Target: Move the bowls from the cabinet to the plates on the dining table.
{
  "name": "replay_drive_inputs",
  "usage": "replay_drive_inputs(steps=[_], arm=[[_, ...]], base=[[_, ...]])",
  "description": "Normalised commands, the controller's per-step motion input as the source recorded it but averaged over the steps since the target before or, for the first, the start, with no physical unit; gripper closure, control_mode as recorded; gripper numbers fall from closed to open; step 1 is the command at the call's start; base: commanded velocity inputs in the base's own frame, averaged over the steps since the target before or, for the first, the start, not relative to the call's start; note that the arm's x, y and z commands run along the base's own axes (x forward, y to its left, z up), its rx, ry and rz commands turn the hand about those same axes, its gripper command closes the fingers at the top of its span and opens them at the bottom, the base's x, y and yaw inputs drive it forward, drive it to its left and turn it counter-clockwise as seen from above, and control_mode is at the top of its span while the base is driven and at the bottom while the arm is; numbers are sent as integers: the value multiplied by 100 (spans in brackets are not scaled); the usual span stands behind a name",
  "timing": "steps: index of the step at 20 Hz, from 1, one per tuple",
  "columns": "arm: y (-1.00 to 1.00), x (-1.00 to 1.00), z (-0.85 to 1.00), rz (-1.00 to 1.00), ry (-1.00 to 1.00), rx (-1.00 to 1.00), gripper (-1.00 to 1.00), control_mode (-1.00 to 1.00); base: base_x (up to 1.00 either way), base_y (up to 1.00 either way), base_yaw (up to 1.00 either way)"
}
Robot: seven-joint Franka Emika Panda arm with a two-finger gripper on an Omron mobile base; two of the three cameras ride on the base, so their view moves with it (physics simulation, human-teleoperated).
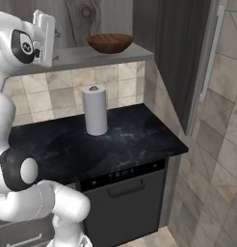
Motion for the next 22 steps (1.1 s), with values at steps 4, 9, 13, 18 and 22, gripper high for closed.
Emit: replay_drive_inputs(steps=[4, 9, 13, 18, 22], arm=[[0, 57, 1, -2, 0, 0, -100, -100], [0, 49, 0, -4, 0, 0, -100, -100], [0, 45, 0, -5, 0, 0, -100, -100], [0, 37, 0, -6, 0, 0, -100, -100], [0, 42, -2, -6, 1, 0, -100, -100]], base=[[0, 0, 0], [0, 0, 0], [0, 0, 0], [0, 0, 0], [0, 0, 0]])
